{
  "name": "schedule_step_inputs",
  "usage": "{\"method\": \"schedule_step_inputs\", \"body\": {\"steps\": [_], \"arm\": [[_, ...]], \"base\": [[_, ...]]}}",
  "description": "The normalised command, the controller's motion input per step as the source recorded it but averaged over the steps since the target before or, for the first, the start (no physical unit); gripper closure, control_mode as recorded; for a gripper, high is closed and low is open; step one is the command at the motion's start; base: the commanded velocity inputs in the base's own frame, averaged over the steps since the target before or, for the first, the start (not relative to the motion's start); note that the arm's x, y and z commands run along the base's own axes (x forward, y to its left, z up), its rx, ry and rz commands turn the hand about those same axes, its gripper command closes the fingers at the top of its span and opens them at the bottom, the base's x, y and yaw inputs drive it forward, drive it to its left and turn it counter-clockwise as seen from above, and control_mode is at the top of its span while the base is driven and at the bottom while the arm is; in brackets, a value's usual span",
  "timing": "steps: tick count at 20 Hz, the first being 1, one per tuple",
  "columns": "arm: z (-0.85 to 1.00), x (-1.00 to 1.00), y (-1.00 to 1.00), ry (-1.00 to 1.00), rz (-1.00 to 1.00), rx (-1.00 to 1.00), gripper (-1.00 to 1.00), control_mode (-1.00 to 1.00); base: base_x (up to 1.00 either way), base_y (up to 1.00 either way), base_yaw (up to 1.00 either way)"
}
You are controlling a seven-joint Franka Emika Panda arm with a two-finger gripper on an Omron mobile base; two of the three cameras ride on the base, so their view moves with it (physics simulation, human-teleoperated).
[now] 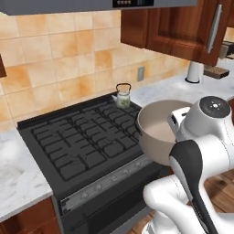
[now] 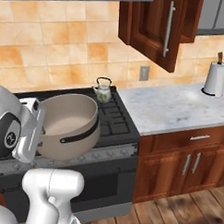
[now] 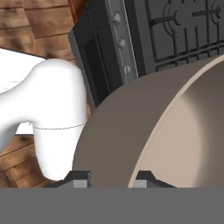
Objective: Pick the kettle from the cabinet and place it on a stove burner. Then pick the pot from the counter and place it on another stove burner. Finally, turn both burners on.
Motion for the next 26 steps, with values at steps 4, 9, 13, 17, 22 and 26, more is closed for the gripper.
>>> {"method": "schedule_step_inputs", "body": {"steps": [4,9,13,17,22,26], "arm": [[0.0,0.0,0.0,0.0,0.0,0.0,1.0,1.0],[0.0,0.0,0.0,0.0,0.0,0.0,1.0,1.0],[0.0,0.0,0.0,0.0,0.0,0.0,1.0,1.0],[0.0,0.0,0.0,0.0,0.0,0.0,1.0,1.0],[0.0,0.0,0.0,0.0,0.0,0.0,1.0,1.0],[0.0,0.0,0.0,0.0,0.0,0.0,1.0,1.0]], "base": [[0.3,0.2,0.0],[0.17,0.35,0.0],[0.16,0.37,0.0],[0.14,0.33,0.0],[0.28,0.16,0.01],[0.23,0.25,0.01]]}}
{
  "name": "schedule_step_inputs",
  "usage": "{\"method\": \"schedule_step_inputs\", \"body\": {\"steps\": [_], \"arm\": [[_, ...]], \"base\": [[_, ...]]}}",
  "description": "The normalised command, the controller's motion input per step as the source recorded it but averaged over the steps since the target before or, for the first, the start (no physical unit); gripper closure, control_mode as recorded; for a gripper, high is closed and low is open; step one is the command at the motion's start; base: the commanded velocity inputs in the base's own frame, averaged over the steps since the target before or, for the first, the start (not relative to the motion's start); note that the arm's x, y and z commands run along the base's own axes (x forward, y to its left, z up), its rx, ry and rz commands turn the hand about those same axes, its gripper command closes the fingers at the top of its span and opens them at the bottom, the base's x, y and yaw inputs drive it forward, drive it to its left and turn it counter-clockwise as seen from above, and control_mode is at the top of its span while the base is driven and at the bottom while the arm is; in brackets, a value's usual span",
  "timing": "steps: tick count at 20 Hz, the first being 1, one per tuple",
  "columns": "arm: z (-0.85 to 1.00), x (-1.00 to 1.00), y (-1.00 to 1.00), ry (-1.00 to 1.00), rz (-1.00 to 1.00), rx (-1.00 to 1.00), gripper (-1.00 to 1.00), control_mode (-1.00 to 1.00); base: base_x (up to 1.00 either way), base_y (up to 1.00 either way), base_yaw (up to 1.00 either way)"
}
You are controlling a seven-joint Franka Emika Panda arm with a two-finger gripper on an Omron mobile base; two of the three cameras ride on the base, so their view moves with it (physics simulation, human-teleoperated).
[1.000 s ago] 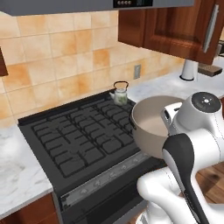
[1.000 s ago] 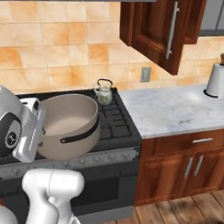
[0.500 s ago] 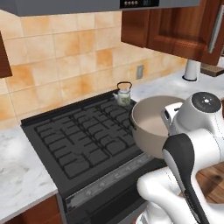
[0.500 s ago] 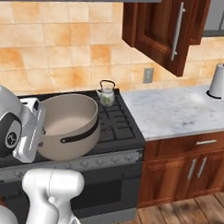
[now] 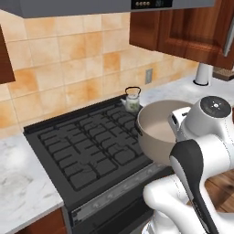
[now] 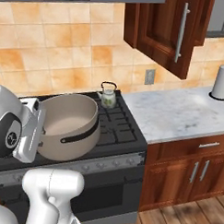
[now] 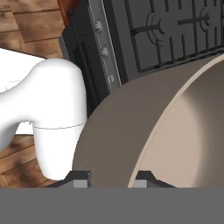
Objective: Pick the kettle from the cabinet and place it on a stove burner. Then pick the pot from the counter and place it on another stove burner. Finally, turn both burners on.
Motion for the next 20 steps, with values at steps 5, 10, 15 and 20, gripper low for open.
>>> {"method": "schedule_step_inputs", "body": {"steps": [5,10,15,20], "arm": [[0.0,0.0,0.0,0.0,0.0,0.0,1.0,1.0],[0.0,0.0,0.0,0.0,0.0,0.0,1.0,1.0],[0.0,0.0,0.0,0.0,0.0,0.0,1.0,1.0],[0.0,0.0,0.0,0.0,0.0,0.0,1.0,1.0]], "base": [[0.15,0.31,0.0],[0.03,0.34,0.0],[0.0,0.33,-0.01],[0.06,0.32,-0.01]]}}
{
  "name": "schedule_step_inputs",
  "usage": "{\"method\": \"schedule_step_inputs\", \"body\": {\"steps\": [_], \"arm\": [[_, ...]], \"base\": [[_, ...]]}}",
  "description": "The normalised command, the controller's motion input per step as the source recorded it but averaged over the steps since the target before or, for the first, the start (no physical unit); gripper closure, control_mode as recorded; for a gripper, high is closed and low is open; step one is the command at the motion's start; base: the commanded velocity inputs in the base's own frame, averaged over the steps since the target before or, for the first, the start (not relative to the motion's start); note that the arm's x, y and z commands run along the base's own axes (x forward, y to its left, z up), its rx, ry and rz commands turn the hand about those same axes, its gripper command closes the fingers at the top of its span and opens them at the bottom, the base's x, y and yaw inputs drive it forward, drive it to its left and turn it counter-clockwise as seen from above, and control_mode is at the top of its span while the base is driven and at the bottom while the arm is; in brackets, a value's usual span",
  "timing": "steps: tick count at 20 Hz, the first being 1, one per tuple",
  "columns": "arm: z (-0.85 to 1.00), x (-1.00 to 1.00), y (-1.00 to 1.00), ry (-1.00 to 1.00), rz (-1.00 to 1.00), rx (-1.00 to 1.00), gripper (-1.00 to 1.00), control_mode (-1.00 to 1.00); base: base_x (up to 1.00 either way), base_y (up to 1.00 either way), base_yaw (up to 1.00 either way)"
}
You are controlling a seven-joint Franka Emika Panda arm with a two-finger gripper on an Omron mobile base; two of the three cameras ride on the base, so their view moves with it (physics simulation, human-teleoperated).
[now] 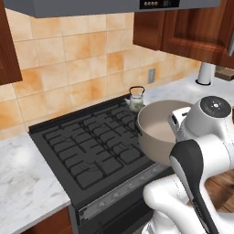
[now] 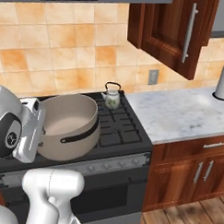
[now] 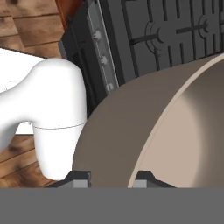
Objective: Pick the kettle from the cabinet and place it on a stove burner. Then pick the pot from the counter and place it on another stove burner. Finally, turn both burners on.
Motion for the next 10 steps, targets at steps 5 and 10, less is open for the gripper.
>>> {"method": "schedule_step_inputs", "body": {"steps": [5,10], "arm": [[0.0,0.04,0.1,0.0,0.0,0.0,1.0,-1.0],[0.0,0.0,0.01,0.0,0.0,0.0,1.0,-1.0]], "base": [[0.13,0.22,0.0],[0.0,0.0,0.0]]}}
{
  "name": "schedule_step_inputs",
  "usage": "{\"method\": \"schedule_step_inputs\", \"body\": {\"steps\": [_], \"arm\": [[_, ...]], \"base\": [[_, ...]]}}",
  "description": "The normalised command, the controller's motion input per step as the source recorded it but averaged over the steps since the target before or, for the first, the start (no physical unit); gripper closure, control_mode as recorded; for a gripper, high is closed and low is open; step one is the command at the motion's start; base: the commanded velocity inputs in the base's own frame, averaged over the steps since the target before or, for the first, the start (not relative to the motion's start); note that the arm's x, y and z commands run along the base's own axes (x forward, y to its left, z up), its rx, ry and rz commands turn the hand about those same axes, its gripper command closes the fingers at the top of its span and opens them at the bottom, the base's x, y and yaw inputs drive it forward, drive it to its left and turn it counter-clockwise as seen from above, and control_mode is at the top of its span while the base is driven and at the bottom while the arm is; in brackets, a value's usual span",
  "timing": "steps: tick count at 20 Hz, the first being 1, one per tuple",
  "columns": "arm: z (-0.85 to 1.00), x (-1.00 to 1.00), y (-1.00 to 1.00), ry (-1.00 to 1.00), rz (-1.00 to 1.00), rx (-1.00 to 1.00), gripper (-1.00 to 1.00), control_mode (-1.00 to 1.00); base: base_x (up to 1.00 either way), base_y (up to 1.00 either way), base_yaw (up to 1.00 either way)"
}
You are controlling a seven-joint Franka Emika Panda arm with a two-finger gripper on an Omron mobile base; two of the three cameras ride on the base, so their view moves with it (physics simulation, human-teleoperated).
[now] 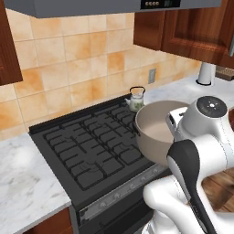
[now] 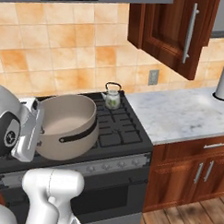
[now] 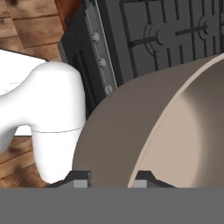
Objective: Pick the kettle from the cabinet and place it on a stove burner. Then pick the pot from the counter and place it on another stove burner. Finally, turn both burners on.
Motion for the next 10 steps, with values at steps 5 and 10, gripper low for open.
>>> {"method": "schedule_step_inputs", "body": {"steps": [5,10], "arm": [[0.0,0.02,0.0,0.0,0.0,0.0,1.0,-1.0],[0.0,0.34,0.0,0.0,0.0,0.01,1.0,-1.0]], "base": [[0.0,0.0,0.0],[0.0,0.0,0.0]]}}
